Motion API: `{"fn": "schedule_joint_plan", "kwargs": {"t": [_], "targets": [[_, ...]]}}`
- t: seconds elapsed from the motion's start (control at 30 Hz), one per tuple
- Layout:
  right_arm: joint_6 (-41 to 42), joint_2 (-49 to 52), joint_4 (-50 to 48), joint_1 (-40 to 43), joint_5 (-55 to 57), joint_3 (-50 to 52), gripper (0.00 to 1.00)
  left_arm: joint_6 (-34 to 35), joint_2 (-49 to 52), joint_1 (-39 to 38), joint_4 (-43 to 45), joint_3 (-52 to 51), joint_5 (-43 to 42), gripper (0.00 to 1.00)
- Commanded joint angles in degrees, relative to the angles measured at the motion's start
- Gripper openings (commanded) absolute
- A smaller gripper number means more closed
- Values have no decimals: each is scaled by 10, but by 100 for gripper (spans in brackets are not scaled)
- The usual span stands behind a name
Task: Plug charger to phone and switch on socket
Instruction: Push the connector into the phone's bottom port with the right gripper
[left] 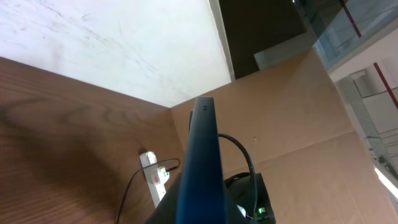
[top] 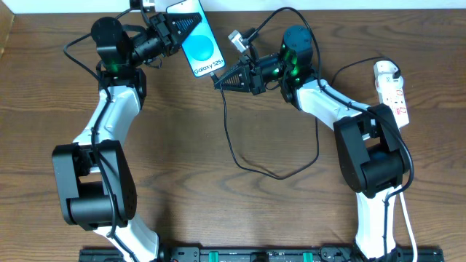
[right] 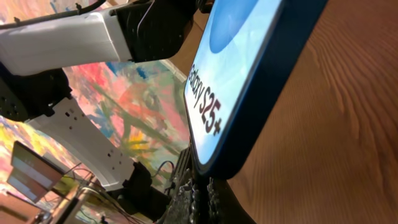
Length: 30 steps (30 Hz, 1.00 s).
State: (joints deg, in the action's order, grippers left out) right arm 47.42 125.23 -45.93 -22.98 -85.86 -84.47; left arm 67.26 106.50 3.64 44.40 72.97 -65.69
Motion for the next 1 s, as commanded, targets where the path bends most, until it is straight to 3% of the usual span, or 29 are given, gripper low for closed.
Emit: {"fn": "schedule_joint_plan", "kwargs": {"t": [0.0,0.53,0.97], "targets": [[52,5,-2,4,44,-2,1,-16,-10,-8,7,4,-24,7],[145,5,-87,-5,62,-2,1,-38,-10,-21,7,4,-25,7],[147,5,-96,-3,67,-2,1,-39,-10,-21,7,4,-48,7]]}}
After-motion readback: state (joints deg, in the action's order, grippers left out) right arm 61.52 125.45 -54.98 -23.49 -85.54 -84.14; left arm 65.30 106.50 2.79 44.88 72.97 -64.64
